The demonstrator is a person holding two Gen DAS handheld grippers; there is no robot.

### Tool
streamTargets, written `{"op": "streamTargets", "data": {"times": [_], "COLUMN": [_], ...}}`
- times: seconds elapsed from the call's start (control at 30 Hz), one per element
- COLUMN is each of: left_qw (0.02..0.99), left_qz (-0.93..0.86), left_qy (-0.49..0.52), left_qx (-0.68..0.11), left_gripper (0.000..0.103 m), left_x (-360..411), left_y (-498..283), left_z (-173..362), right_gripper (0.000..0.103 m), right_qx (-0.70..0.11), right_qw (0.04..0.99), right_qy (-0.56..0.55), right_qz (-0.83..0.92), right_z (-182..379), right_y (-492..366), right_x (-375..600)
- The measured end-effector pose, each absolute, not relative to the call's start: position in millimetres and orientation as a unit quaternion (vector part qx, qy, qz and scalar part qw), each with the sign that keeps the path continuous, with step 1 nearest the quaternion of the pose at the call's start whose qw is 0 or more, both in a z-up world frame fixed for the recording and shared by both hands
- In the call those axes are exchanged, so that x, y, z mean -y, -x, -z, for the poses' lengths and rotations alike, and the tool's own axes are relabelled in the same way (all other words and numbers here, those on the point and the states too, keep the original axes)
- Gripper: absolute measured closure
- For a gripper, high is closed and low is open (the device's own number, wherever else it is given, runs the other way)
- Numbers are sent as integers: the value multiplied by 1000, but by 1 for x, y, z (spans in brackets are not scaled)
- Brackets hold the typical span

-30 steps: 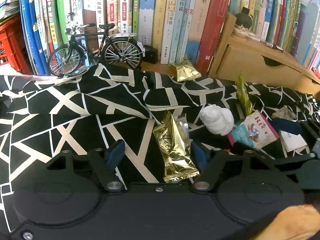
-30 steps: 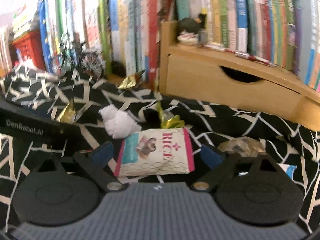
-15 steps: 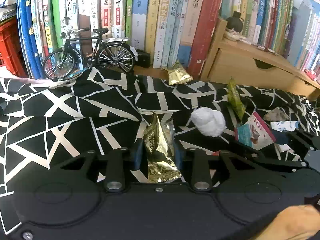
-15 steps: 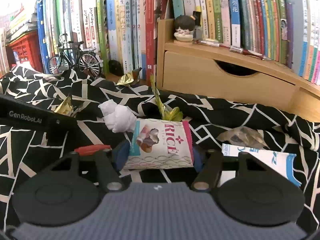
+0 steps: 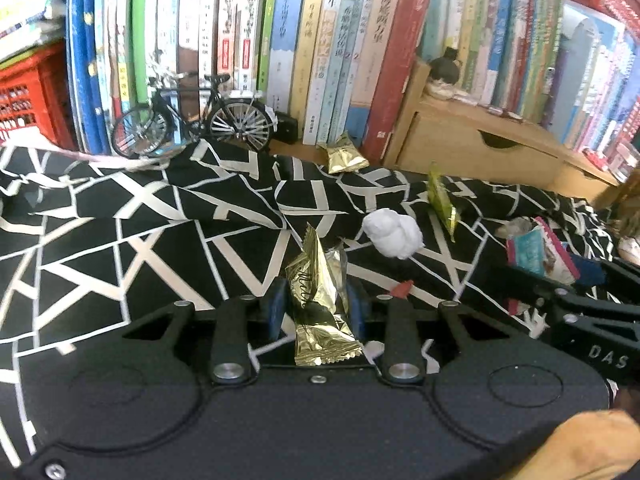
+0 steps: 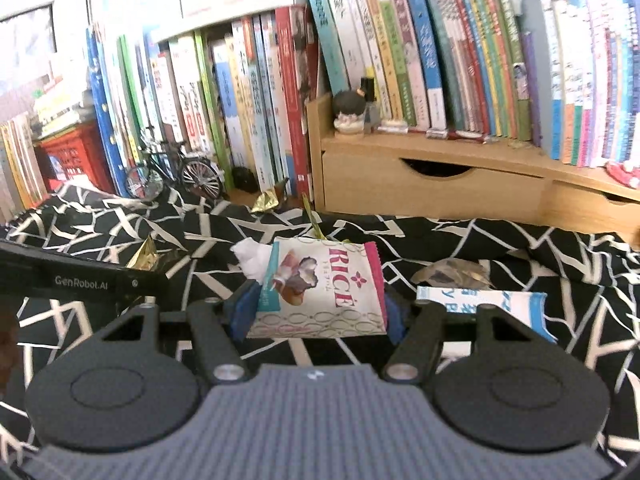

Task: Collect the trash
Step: 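Carry the gold foil bag and RICE packet off the bed to the black bin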

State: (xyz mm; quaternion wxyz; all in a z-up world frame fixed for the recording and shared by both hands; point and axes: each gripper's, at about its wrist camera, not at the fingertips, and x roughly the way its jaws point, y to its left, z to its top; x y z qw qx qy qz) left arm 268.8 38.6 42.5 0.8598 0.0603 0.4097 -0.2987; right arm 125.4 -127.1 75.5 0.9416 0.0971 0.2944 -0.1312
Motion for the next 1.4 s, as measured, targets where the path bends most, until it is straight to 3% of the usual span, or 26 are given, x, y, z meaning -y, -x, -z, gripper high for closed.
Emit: {"op": "streamTargets", "data": {"times": [0.83, 1.4], "left_qw": [884, 898], "left_qz": [348, 336], "left_qy": [-53, -5], "left_qx": [-307, -285], "left_gripper": [73, 73], "left_x": [-157, -288], "left_y": [-141, -94], "left_z": [-153, -177], "right_gripper": [36, 36], "right_qx": [-252, -212], "right_qw": [950, 959], "right_qy": [-103, -100], "right_qz": [151, 158], "right_z": [-170, -197], "right_y": [15, 60], "right_x": [18, -68]}}
